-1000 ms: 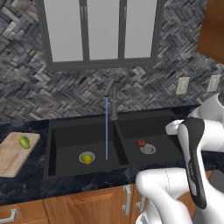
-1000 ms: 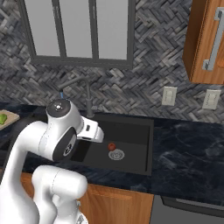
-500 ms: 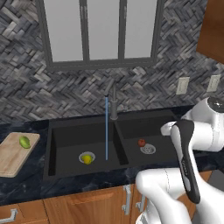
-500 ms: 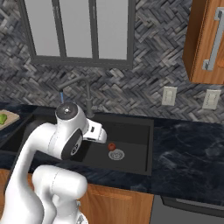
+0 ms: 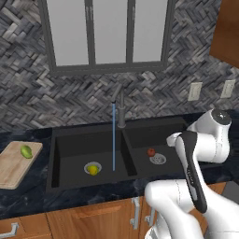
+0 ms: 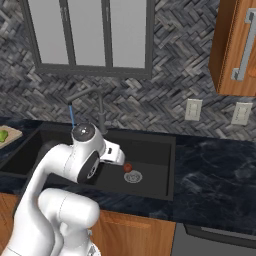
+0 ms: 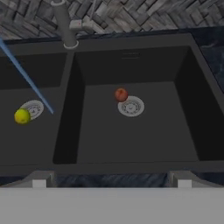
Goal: Pick the mango, apple, pear from the sink and place them on the cutting board to airdry. Then turn off the sink faucet.
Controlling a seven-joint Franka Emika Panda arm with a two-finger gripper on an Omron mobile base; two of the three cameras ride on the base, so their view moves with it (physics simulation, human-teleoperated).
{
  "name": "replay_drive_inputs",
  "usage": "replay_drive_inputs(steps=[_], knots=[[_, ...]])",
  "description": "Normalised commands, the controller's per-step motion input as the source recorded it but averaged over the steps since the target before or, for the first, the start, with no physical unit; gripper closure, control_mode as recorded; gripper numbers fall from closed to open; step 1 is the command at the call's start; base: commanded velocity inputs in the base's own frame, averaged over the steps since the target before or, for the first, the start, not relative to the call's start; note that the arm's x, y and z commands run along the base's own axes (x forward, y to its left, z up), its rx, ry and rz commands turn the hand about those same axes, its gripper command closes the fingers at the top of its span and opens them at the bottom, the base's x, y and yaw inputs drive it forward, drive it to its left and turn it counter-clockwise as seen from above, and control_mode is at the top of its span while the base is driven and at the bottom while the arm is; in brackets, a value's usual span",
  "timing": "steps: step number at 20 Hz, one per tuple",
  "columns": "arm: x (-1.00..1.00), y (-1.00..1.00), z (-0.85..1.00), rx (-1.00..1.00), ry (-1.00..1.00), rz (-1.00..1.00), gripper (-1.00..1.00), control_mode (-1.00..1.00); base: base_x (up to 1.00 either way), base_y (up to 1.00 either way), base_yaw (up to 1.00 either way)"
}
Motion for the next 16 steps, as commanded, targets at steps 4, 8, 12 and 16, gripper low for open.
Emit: replay_drive_inputs(steps=[4, 8, 12, 16], knots=[[0.29, -0.05, -0.30, 0.00, 0.00, 0.00, -1.00, -1.00, 0.00, 0.00, 0.00], [0.29, -0.04, -0.30, 0.00, 0.00, 0.00, -1.00, -1.00, 0.00, 0.00, 0.00], [0.31, -0.04, -0.25, 0.00, 0.00, 0.00, -1.00, -1.00, 0.00, 0.00, 0.00], [0.31, -0.03, -0.18, 0.00, 0.00, 0.00, -1.00, -1.00, 0.00, 0.00, 0.00]])
